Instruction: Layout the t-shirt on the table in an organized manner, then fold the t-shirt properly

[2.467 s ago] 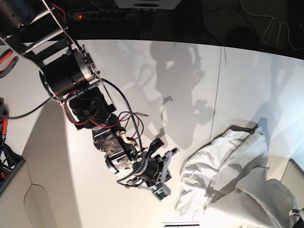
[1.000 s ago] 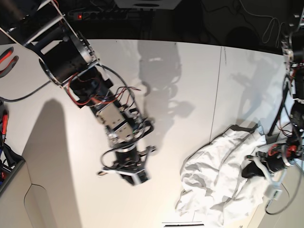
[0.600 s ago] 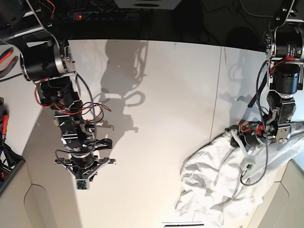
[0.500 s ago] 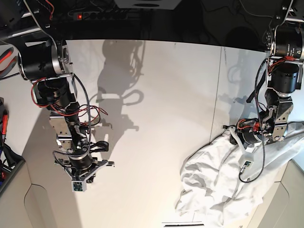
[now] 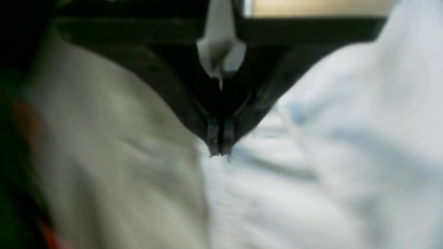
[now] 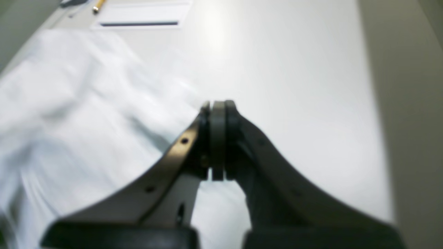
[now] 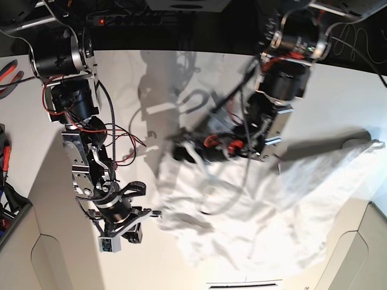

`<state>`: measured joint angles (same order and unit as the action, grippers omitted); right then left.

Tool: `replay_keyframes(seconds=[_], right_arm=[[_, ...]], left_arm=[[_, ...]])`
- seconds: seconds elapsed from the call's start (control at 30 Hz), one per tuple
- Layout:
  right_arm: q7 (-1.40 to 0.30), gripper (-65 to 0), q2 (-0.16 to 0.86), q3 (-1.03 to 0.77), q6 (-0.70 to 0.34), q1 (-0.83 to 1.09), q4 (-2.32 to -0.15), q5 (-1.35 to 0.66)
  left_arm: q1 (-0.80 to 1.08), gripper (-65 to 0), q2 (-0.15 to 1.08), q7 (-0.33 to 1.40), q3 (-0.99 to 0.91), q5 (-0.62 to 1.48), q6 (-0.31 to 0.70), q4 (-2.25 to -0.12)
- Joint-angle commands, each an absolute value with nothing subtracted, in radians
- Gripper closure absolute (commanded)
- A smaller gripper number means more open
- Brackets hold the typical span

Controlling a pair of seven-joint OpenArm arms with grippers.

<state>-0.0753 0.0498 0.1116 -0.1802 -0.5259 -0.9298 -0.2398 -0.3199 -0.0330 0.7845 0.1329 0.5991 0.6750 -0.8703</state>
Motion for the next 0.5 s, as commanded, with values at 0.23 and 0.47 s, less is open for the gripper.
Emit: replay_keyframes(seconds=[0.23, 0.47], right_arm=[[-0.200, 0.0, 0.053, 0.009, -0.187, -0.514, -1.060, -0.271], [-0.521, 0.0, 0.052, -0.160, -0.339, -0.403, -1.333, -0.447]], left_arm=[[-0.363, -23.5, -0.070, 1.010, 0.131, 0.839, 0.698, -1.248], [-0.363, -27.1, 0.064, 0.974, 0.101, 0.725, 0.698, -1.389]])
